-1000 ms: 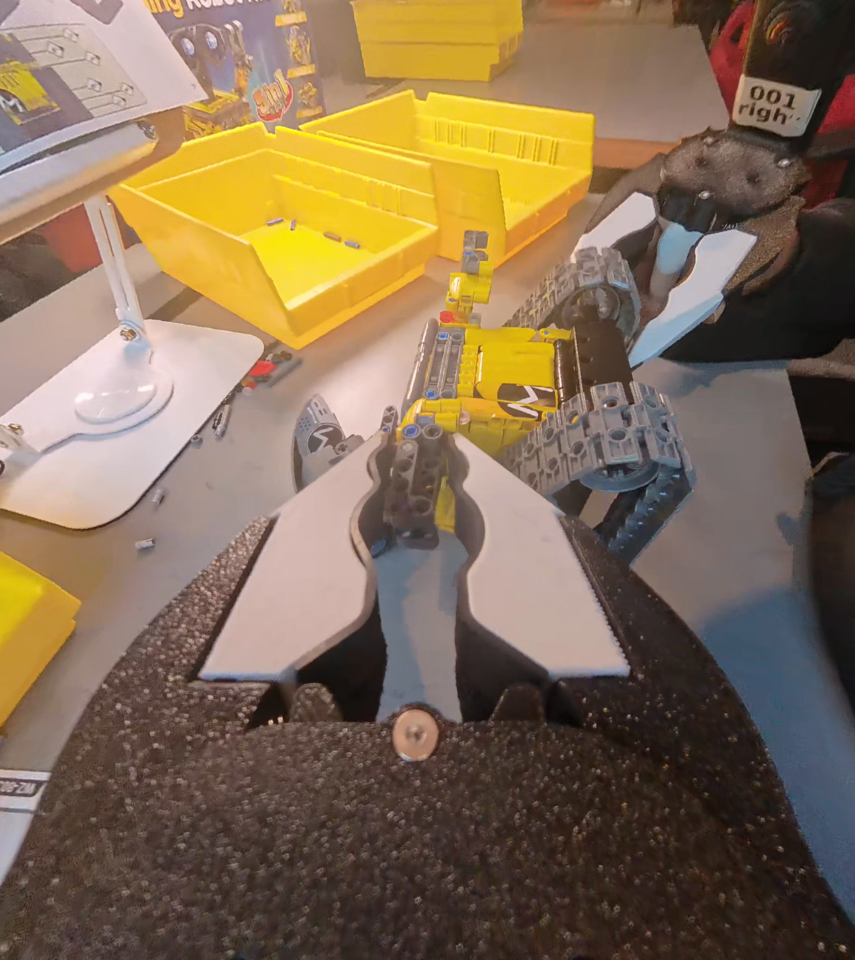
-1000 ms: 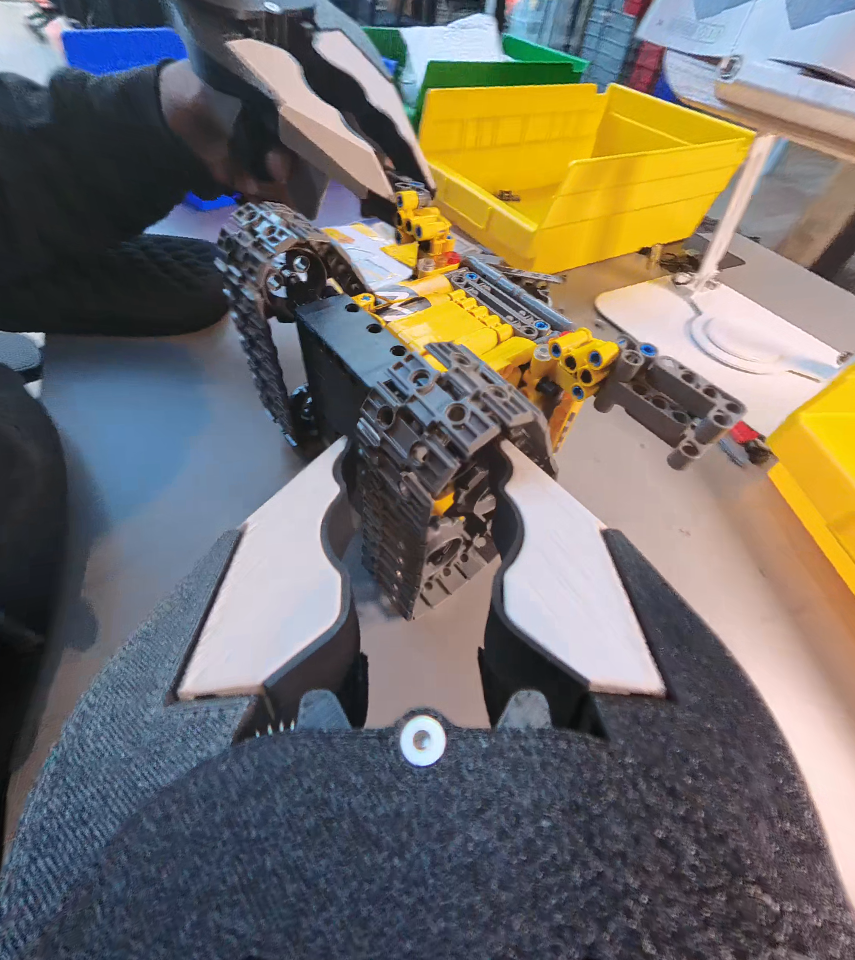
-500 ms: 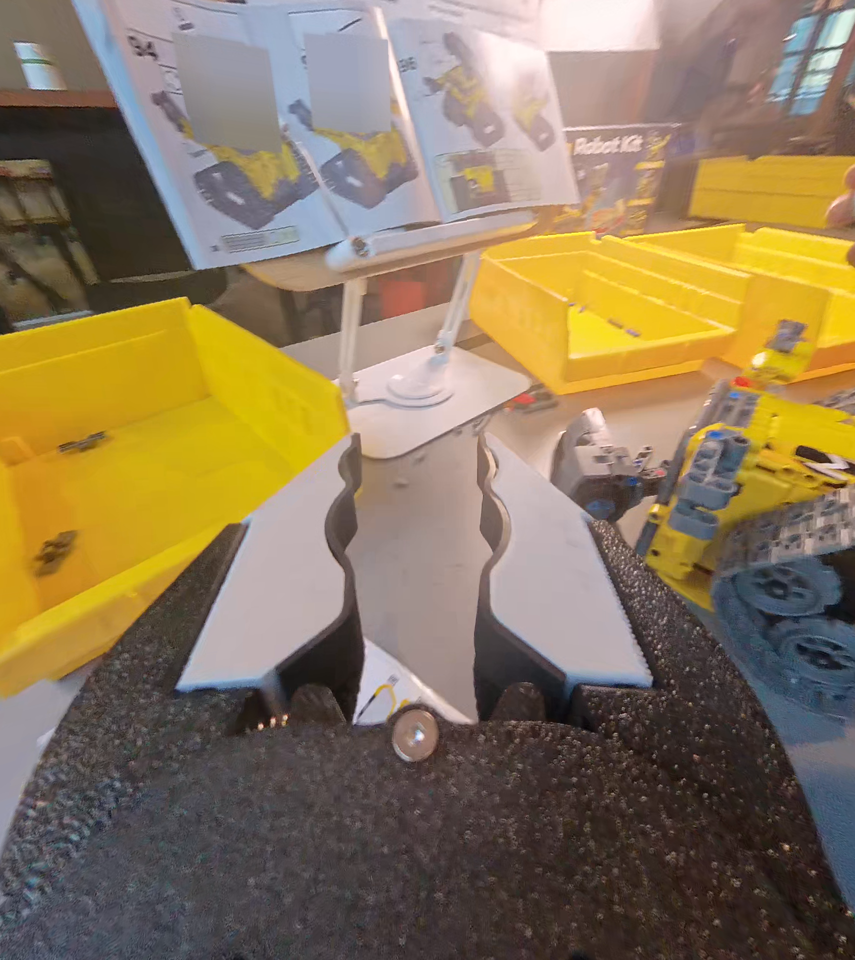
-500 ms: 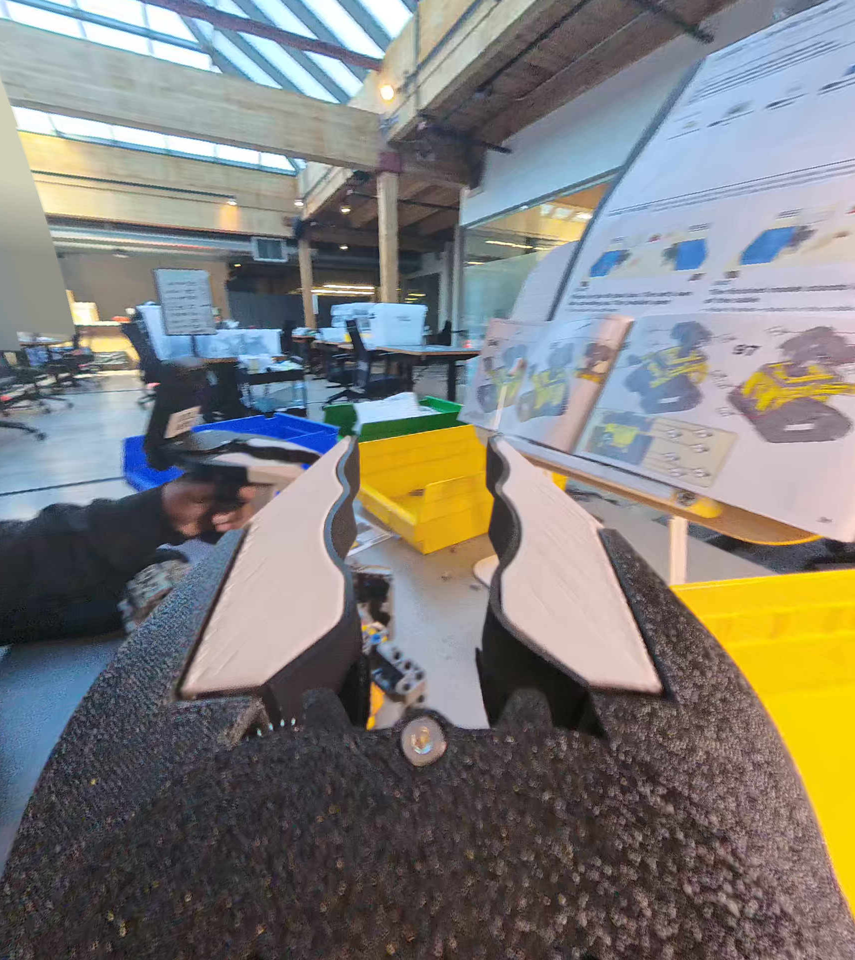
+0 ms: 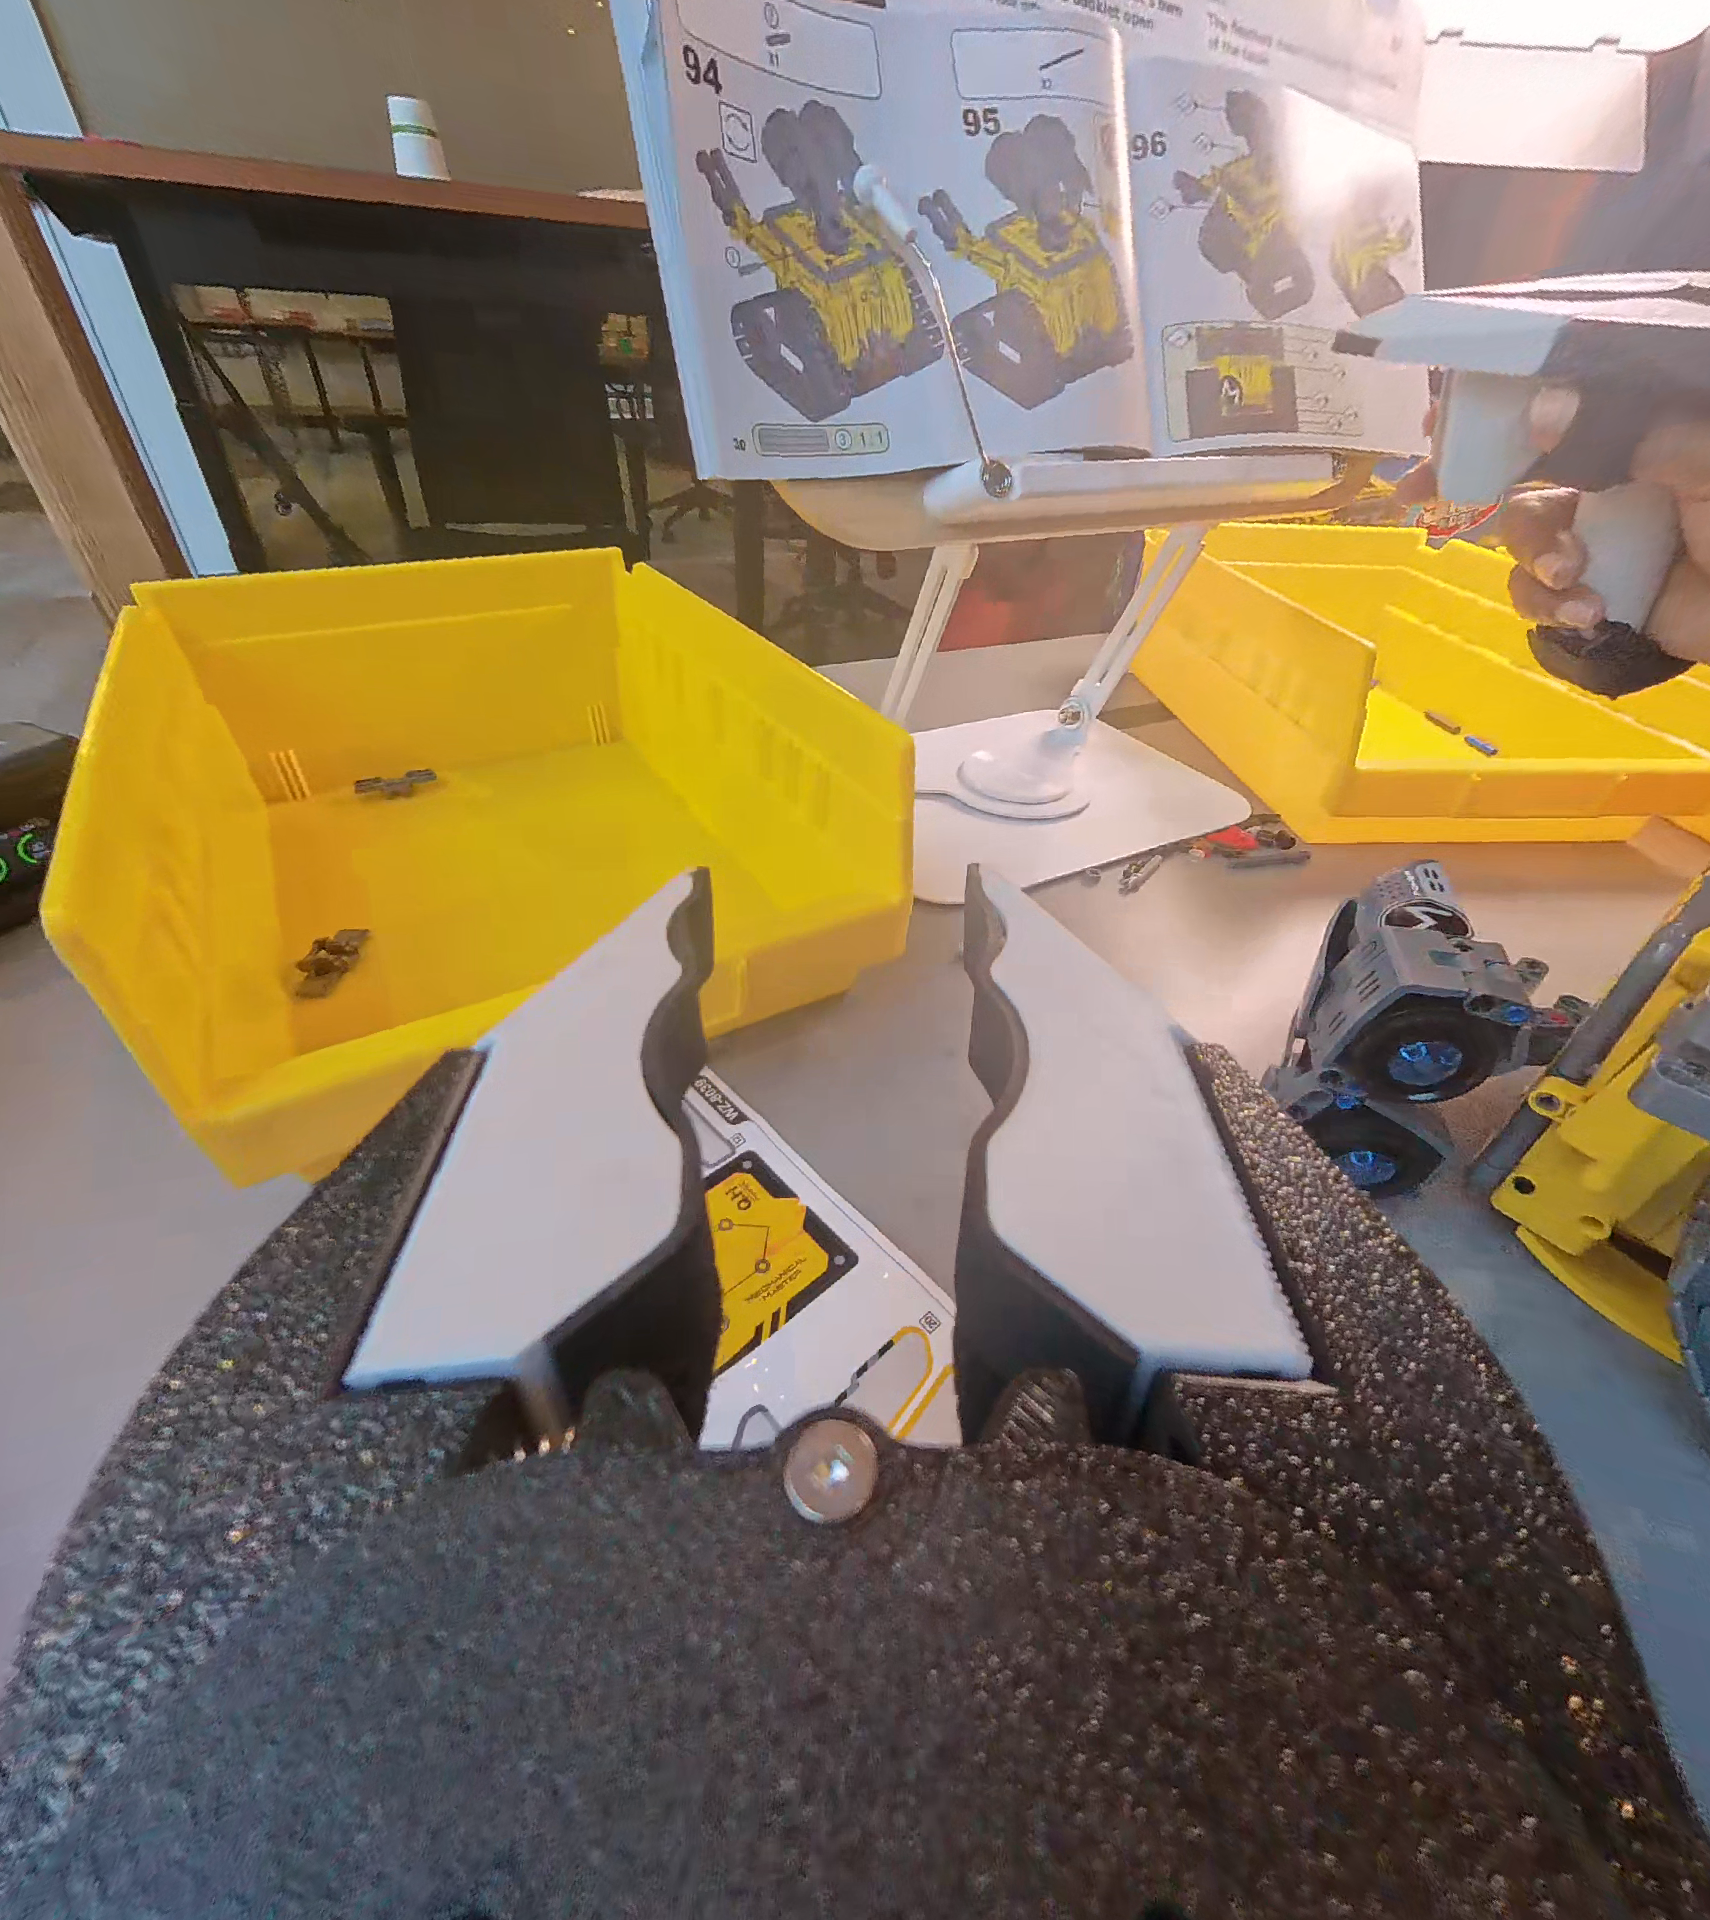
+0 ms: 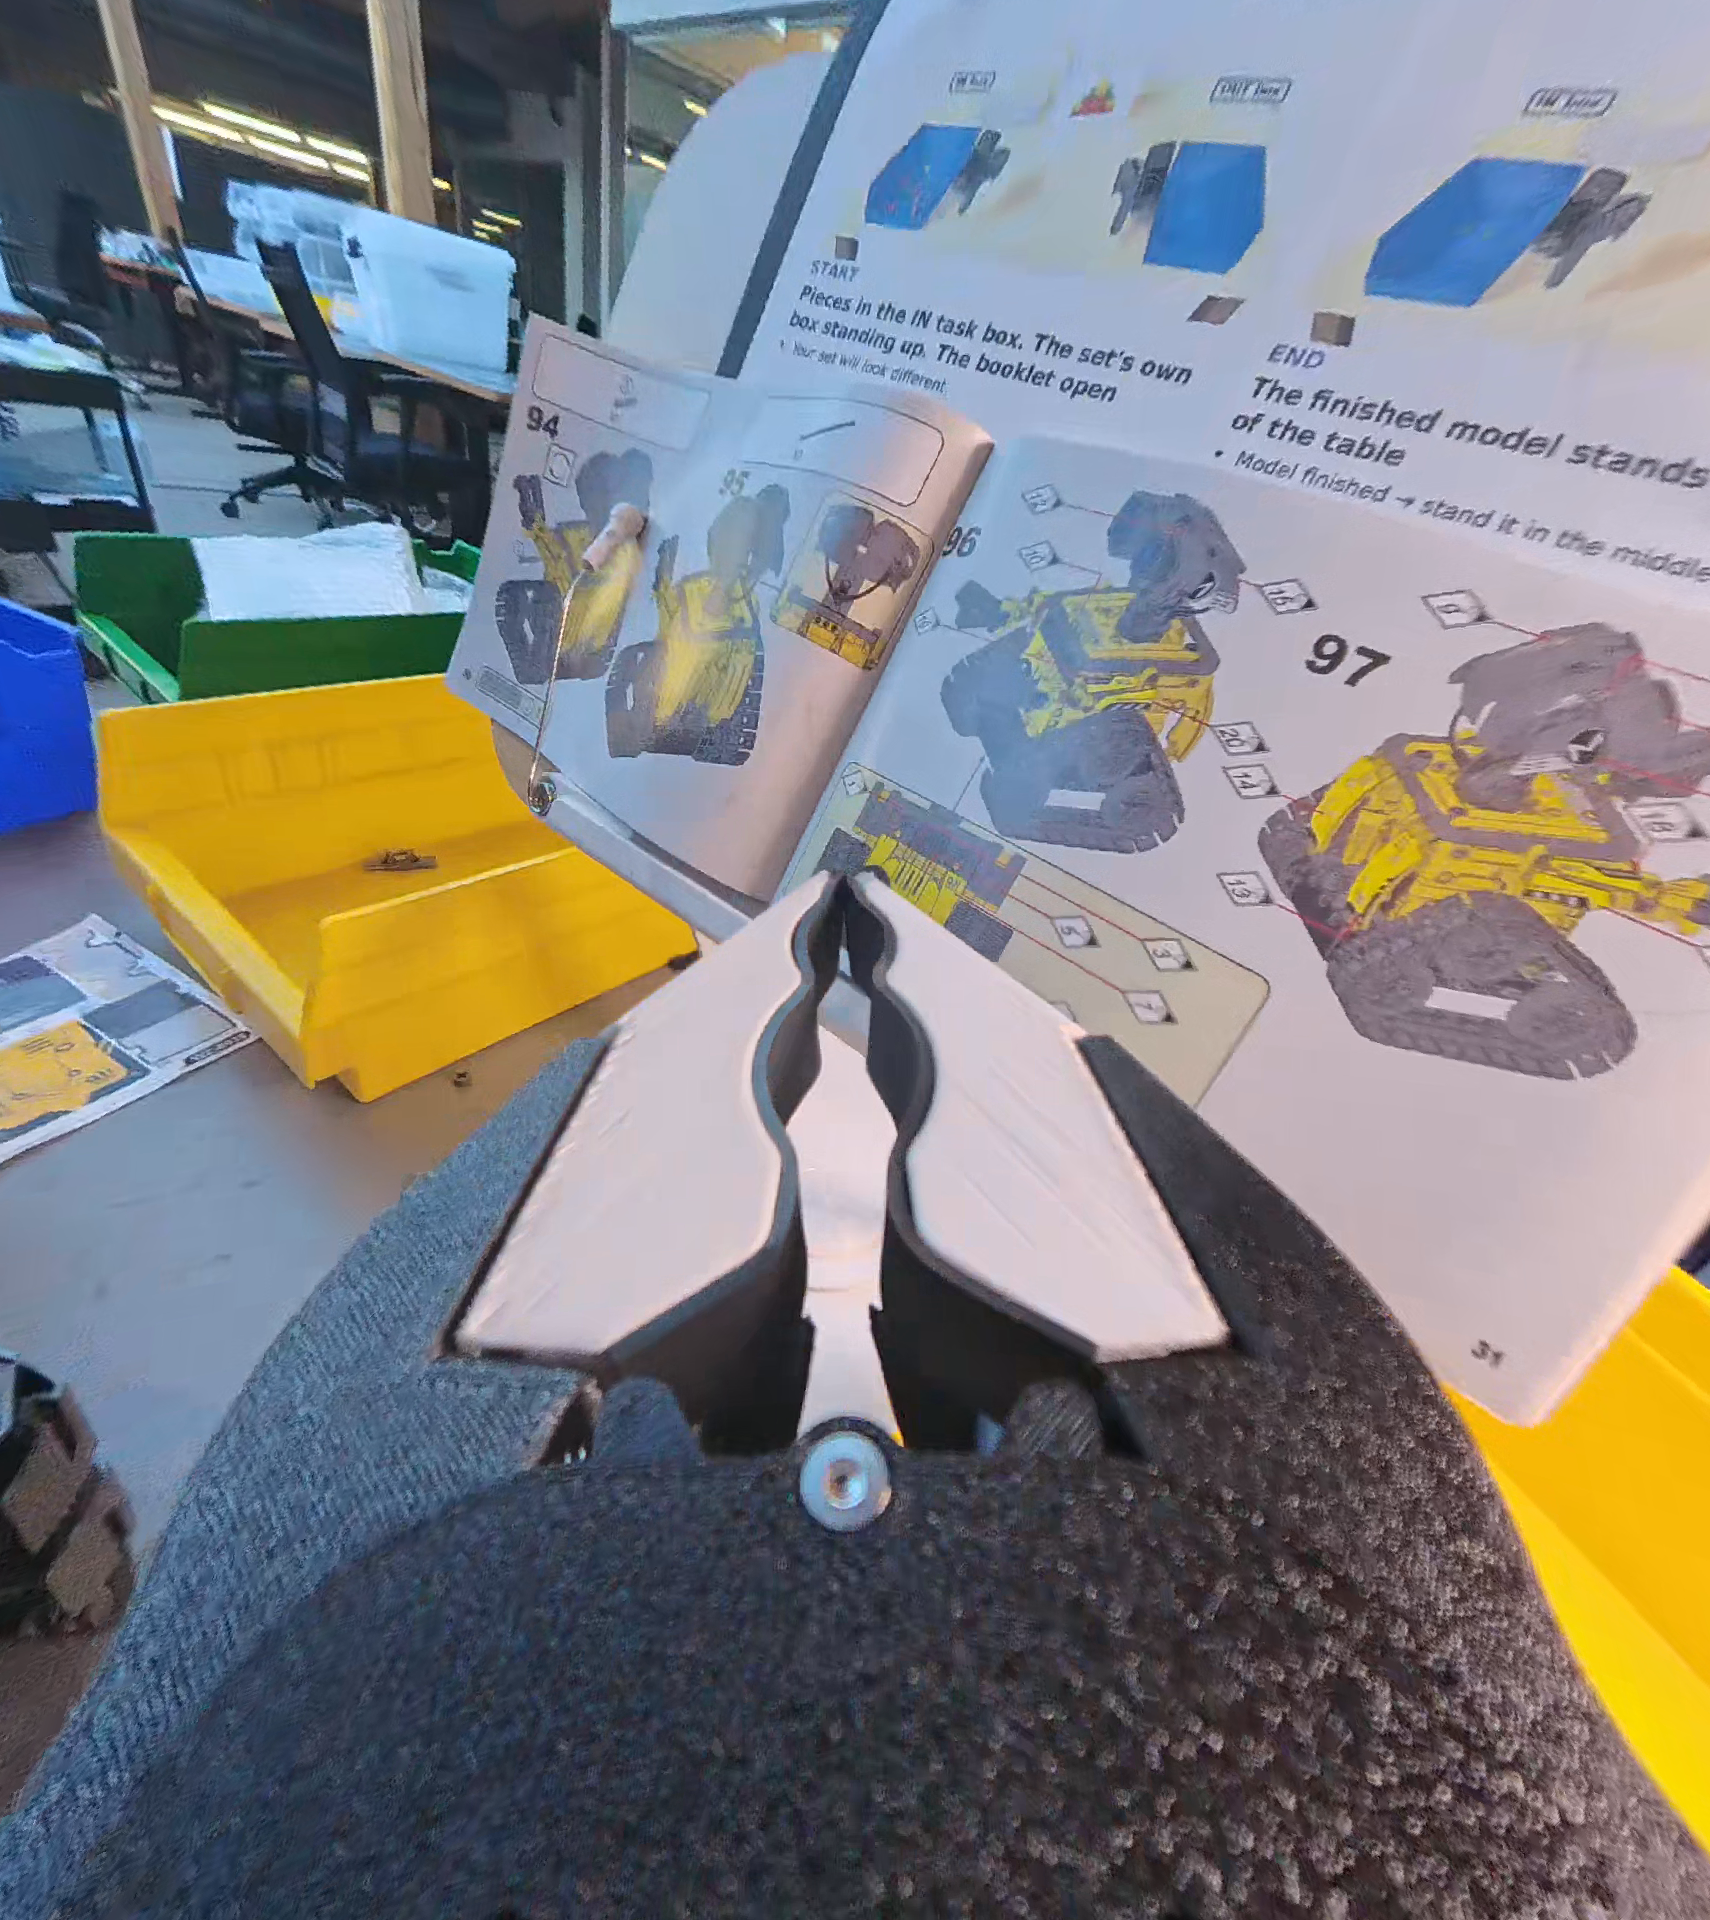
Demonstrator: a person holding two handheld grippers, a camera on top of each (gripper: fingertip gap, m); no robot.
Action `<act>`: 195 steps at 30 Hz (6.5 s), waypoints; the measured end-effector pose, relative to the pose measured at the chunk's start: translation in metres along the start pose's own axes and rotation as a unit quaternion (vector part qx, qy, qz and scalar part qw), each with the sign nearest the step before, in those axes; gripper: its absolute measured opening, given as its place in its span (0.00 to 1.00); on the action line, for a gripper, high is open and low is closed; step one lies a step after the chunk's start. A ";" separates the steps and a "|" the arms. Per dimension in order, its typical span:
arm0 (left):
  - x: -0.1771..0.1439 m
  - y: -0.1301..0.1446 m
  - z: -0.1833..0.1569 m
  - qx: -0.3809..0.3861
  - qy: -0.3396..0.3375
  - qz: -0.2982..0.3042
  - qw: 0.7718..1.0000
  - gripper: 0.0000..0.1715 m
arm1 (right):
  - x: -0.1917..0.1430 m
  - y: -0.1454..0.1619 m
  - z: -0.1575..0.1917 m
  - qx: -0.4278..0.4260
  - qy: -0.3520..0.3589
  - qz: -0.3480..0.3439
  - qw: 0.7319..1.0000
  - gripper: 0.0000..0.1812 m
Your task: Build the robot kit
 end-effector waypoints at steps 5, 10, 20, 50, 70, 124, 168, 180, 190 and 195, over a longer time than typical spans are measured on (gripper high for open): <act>0.002 0.001 -0.001 0.011 -0.001 -0.003 1.000 0.27 | 0.003 0.016 -0.001 -0.055 0.028 0.040 0.997 0.00; 0.001 -0.002 -0.004 -0.004 0.014 -0.014 1.000 0.28 | -0.008 0.021 0.000 -0.053 0.006 0.030 0.998 0.00; -0.003 -0.009 -0.011 -0.007 0.029 -0.031 0.999 0.28 | -0.003 0.019 0.017 -0.048 -0.013 -0.004 0.999 0.04; -0.049 0.068 0.036 -0.033 -0.062 0.331 0.941 0.43 | -0.010 0.008 0.007 0.005 -0.023 -0.032 0.999 0.05; -0.073 0.099 0.008 0.013 -0.022 0.421 0.907 0.16 | -0.048 -0.008 -0.035 -0.005 0.019 -0.030 0.999 0.05; -0.064 -0.022 -0.059 0.124 0.168 0.153 0.966 0.00 | -0.033 0.021 -0.021 0.063 -0.054 0.007 0.997 0.06; 0.042 -0.161 -0.130 -0.220 0.544 -0.121 0.800 0.33 | -0.098 -0.104 0.085 0.151 -0.373 -0.286 0.870 0.00; 0.038 -0.163 -0.139 -0.139 0.498 -0.116 0.848 0.00 | -0.072 -0.083 0.088 0.206 -0.368 -0.227 0.878 0.00; 0.033 -0.165 -0.146 -0.052 0.451 -0.140 0.880 0.01 | -0.068 -0.086 0.090 0.273 -0.377 -0.229 0.855 0.00; 0.032 -0.167 -0.142 -0.074 0.463 -0.138 0.872 0.02 | -0.075 -0.087 0.096 0.245 -0.406 -0.246 0.845 0.00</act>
Point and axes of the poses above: each gripper's, where its closed fingertips meet, x out along the fingers, y out of its underside, z = x × y across the jaws, the point moved 4 cm from there along -x, back along the fingers, and after that the axes turned 1 degree about z, right-handed, at the moved point
